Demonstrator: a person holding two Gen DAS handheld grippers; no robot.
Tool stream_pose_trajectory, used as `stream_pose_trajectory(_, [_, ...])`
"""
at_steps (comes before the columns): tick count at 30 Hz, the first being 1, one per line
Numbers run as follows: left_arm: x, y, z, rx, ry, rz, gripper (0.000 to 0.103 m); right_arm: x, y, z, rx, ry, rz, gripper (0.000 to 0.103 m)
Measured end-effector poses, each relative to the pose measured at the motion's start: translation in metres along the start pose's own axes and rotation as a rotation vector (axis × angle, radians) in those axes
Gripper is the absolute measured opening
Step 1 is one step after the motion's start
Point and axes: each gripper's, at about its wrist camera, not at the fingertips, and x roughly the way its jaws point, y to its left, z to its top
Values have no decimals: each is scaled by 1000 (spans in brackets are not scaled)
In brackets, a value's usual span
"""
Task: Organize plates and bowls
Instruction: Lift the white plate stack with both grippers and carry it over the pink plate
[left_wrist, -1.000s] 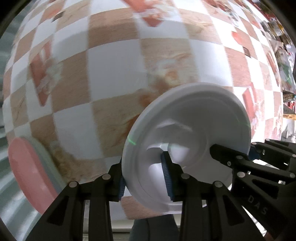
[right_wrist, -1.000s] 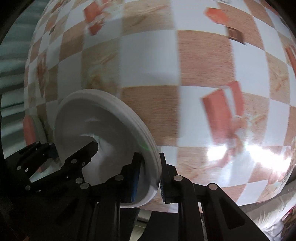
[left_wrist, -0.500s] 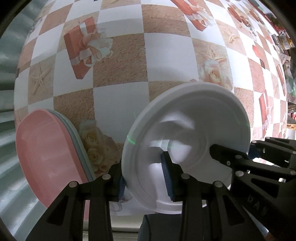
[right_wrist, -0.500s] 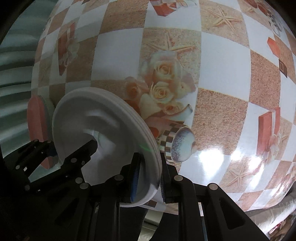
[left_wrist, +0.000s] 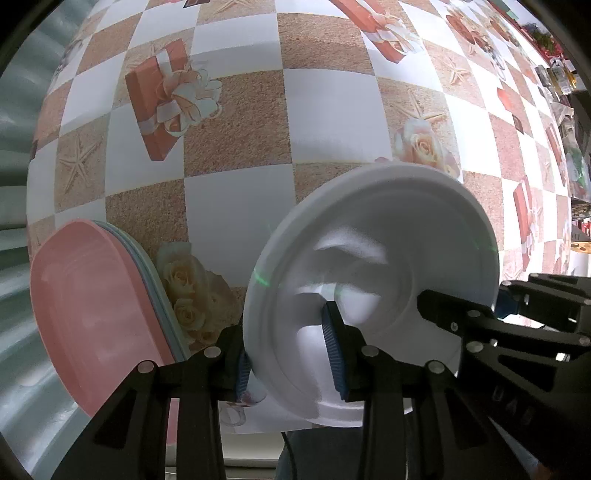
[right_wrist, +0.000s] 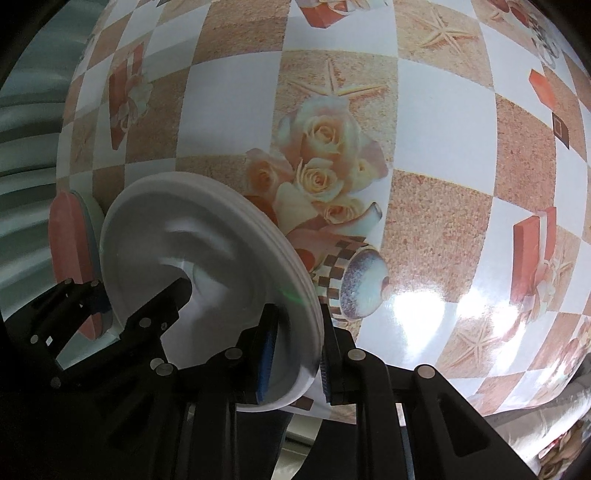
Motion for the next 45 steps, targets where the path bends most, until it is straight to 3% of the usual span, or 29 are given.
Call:
stream_pose_trajectory(15, [1, -5, 2, -6, -2, 14, 38, 6, -18, -14, 10, 7, 36, 21])
stream_pose_trajectory(24, [-1, -14, -3, 4, 34, -15, 38, 5, -26, -21, 26, 19, 32, 21])
stream_pose_trajectory(31, [-33, -16, 6, 10, -37, -9, 38, -16, -37, -22, 32, -14, 32, 21])
stream_pose_trajectory(41, [-80, 25, -1, -111, -146, 4, 39, -63, -6, -18, -66, -96, 27, 21])
stream_pose_trajectory(45, [-87, 66, -20, -199, -174, 18, 39, -68, 22, -14, -145, -103, 21, 21])
